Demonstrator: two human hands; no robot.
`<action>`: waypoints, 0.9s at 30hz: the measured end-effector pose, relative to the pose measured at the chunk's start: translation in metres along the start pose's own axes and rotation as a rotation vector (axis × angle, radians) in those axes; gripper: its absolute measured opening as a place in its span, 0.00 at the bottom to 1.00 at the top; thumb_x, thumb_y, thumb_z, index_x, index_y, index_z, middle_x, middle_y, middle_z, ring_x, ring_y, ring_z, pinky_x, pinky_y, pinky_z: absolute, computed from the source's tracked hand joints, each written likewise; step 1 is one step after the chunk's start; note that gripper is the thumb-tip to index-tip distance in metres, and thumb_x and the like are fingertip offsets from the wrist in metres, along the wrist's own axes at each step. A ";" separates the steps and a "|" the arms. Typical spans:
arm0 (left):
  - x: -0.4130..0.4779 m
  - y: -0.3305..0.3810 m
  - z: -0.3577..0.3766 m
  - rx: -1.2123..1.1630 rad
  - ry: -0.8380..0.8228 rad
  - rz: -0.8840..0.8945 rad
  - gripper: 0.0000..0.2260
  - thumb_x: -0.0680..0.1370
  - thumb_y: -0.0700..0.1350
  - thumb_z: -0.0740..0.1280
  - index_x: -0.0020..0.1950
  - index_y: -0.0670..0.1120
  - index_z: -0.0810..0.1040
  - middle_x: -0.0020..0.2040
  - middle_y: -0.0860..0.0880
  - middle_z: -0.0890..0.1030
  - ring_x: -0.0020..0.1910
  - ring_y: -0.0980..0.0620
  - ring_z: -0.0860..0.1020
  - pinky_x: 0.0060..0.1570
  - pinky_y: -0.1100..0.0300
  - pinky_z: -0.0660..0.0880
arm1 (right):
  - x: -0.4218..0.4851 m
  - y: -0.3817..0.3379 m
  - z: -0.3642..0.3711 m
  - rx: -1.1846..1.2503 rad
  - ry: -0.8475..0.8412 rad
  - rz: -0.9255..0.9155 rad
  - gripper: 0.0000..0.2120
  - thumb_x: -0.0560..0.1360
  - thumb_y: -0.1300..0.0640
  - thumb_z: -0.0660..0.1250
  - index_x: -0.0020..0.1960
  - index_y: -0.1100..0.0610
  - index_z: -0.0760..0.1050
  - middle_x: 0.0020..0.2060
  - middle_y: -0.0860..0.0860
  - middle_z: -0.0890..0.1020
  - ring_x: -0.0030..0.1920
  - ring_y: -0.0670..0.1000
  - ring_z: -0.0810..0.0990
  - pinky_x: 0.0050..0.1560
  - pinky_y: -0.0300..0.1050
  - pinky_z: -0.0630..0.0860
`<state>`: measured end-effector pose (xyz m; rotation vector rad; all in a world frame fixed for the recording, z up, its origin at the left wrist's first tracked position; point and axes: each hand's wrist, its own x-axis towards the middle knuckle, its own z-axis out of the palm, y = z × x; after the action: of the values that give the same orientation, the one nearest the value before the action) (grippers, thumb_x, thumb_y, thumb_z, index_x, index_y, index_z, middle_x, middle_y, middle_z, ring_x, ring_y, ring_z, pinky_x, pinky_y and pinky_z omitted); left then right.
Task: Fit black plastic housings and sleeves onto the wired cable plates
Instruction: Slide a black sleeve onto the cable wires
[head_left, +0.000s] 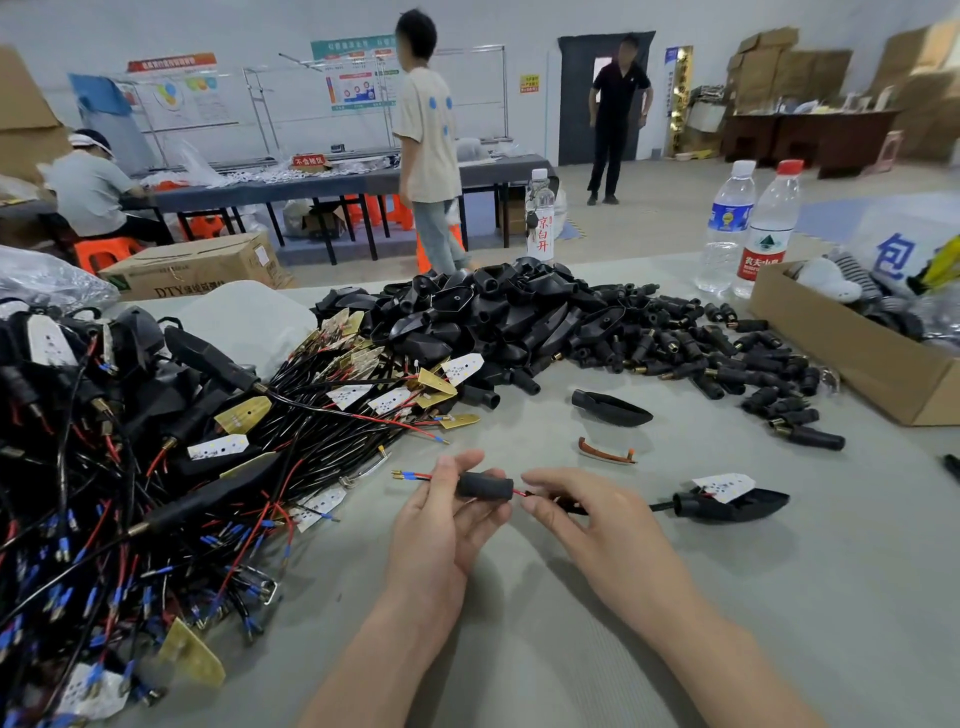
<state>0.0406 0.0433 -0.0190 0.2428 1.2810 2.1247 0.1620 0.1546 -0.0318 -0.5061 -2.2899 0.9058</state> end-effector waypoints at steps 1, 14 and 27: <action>0.000 0.001 -0.001 -0.002 0.004 0.005 0.16 0.83 0.51 0.60 0.56 0.41 0.81 0.44 0.41 0.86 0.41 0.48 0.85 0.38 0.59 0.81 | 0.000 0.000 0.000 -0.053 -0.014 -0.020 0.08 0.77 0.48 0.69 0.56 0.43 0.81 0.47 0.36 0.83 0.51 0.39 0.78 0.52 0.34 0.73; 0.000 0.000 -0.012 0.353 0.021 0.267 0.13 0.76 0.58 0.65 0.53 0.55 0.86 0.41 0.54 0.83 0.37 0.60 0.77 0.44 0.58 0.79 | 0.003 0.005 0.000 -0.063 -0.012 -0.012 0.07 0.79 0.49 0.67 0.54 0.44 0.82 0.48 0.35 0.82 0.52 0.39 0.77 0.53 0.35 0.72; 0.004 -0.001 -0.018 0.360 0.082 0.328 0.11 0.77 0.57 0.66 0.51 0.57 0.86 0.39 0.55 0.80 0.39 0.57 0.79 0.43 0.59 0.78 | 0.002 0.006 0.001 -0.098 -0.030 -0.023 0.06 0.78 0.50 0.68 0.54 0.43 0.81 0.43 0.30 0.78 0.51 0.39 0.77 0.51 0.32 0.71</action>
<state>0.0299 0.0334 -0.0298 0.5555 1.7725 2.1714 0.1605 0.1596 -0.0361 -0.5105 -2.3711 0.7980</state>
